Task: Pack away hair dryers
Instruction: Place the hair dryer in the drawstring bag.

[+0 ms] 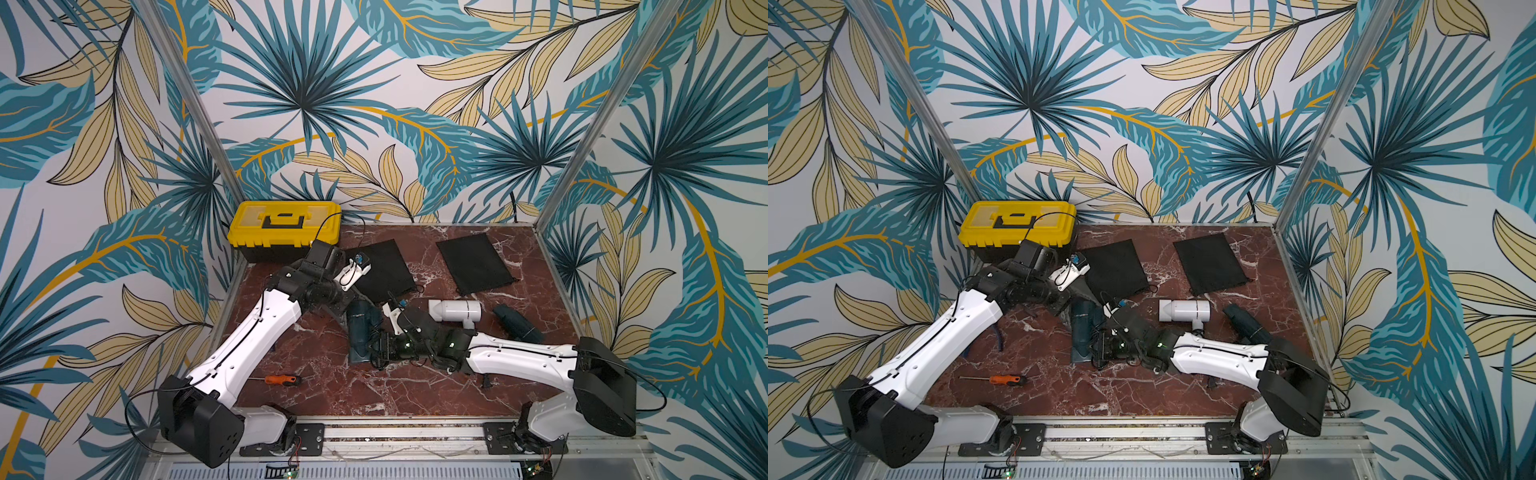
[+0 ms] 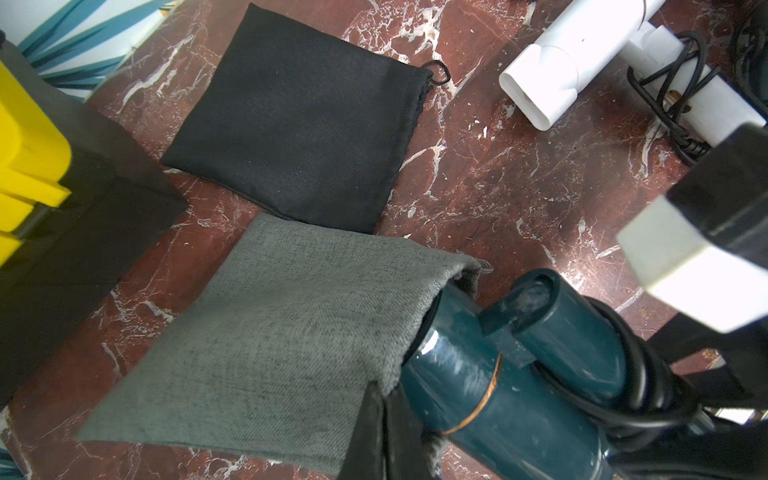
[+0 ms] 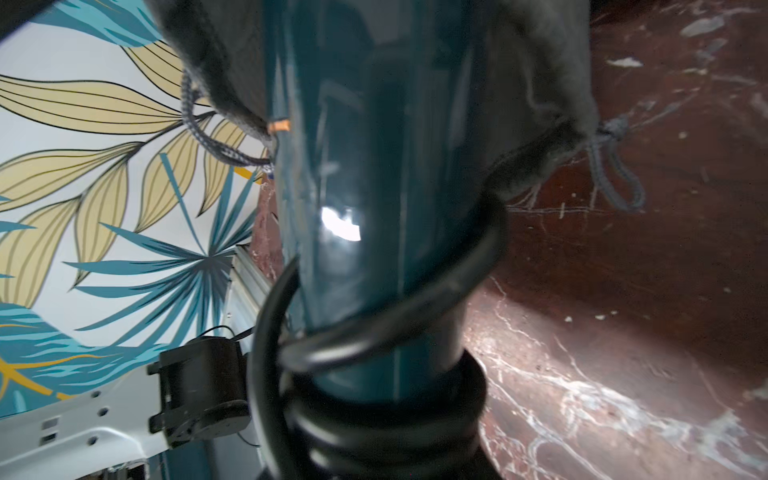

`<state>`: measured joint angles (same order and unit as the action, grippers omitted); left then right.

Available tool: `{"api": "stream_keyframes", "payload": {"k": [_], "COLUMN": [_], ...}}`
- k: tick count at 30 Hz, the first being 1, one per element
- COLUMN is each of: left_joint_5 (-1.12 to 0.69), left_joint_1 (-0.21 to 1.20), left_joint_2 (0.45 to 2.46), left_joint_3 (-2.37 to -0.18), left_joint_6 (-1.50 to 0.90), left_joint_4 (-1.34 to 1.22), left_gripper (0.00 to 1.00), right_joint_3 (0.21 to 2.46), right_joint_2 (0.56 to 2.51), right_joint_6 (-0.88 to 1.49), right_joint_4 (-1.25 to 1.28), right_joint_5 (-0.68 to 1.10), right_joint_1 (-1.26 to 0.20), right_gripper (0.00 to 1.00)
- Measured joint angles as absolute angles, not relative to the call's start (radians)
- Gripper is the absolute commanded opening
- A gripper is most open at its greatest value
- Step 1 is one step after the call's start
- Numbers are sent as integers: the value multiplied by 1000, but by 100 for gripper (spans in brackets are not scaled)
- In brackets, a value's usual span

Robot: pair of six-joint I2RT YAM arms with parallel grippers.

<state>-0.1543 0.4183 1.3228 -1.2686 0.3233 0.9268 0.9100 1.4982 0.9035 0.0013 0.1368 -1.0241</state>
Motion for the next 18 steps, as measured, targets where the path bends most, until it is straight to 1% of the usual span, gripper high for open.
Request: {"api": "stream_keyframes", "payload": {"k": [3, 9, 18], "left_joint_5": [-159, -191, -278], "left_joint_1": [418, 418, 418], "left_joint_2": [1323, 1324, 1322], "left_joint_3": [-1269, -1282, -1297], "left_joint_6": [320, 305, 302], "left_joint_4": [933, 946, 968], "left_gripper": [0, 0, 0], "right_joint_3": [949, 1091, 1113], "right_joint_2": [1505, 1583, 1631], "right_joint_6": [857, 761, 716], "right_joint_4": [-73, -212, -268], "right_joint_5": [115, 89, 86], "right_joint_1": [-1044, -1106, -1111], "right_gripper": [0, 0, 0]}}
